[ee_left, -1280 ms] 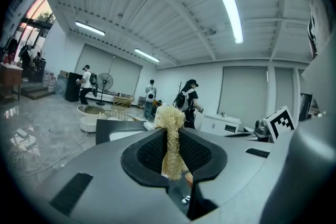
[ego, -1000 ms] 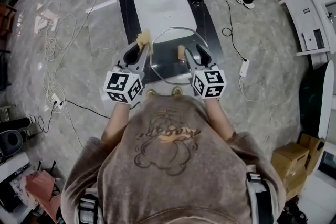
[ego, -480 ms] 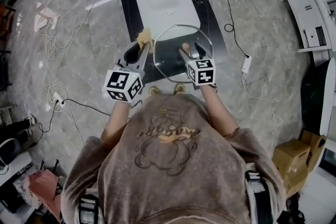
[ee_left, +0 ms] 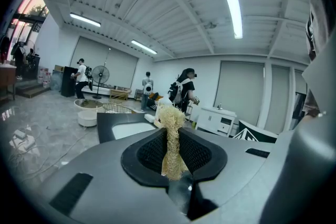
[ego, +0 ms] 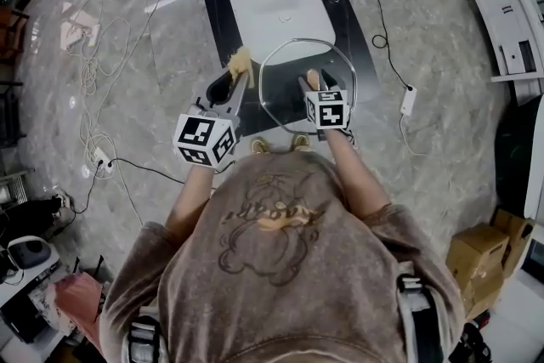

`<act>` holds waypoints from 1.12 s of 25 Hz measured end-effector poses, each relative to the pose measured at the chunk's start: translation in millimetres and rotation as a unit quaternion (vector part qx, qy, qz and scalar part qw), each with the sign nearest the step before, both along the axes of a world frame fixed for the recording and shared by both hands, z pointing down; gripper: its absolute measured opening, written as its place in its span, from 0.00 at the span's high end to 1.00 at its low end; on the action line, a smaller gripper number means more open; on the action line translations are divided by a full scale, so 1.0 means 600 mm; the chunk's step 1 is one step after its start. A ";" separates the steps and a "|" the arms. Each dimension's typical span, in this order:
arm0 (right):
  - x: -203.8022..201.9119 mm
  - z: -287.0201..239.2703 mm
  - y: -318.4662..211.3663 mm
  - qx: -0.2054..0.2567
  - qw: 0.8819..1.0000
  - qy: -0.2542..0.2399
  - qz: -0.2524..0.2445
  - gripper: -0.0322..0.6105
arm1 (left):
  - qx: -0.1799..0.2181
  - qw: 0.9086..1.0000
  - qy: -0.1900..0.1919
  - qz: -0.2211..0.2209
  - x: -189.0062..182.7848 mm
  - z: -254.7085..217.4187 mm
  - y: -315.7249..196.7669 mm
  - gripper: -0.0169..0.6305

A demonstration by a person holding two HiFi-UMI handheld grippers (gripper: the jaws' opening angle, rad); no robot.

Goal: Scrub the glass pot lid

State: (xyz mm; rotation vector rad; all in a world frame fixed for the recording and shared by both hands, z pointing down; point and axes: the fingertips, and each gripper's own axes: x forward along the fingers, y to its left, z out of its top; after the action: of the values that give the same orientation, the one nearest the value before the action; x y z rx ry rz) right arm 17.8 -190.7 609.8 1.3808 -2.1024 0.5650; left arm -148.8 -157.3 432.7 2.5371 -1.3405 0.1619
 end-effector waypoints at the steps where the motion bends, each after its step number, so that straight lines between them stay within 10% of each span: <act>1: -0.001 0.003 0.000 -0.001 1.000 0.001 0.002 0.57 | -0.001 1.000 -0.001 0.000 -0.003 0.002 0.000 0.86; 16: -0.011 0.030 -0.010 -0.006 0.998 0.054 0.037 0.60 | -0.015 1.000 -0.002 0.000 -0.032 0.019 -0.007 0.86; 28: 0.001 0.040 -0.013 -0.031 0.995 0.003 0.094 0.66 | -0.022 1.000 0.002 -0.010 -0.042 0.032 -0.014 0.86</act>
State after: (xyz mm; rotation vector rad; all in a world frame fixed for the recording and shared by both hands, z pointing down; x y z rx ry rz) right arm 18.5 -198.7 633.7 1.5529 -1.9450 0.6944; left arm -173.9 -165.6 451.9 2.4849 -1.3459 0.1791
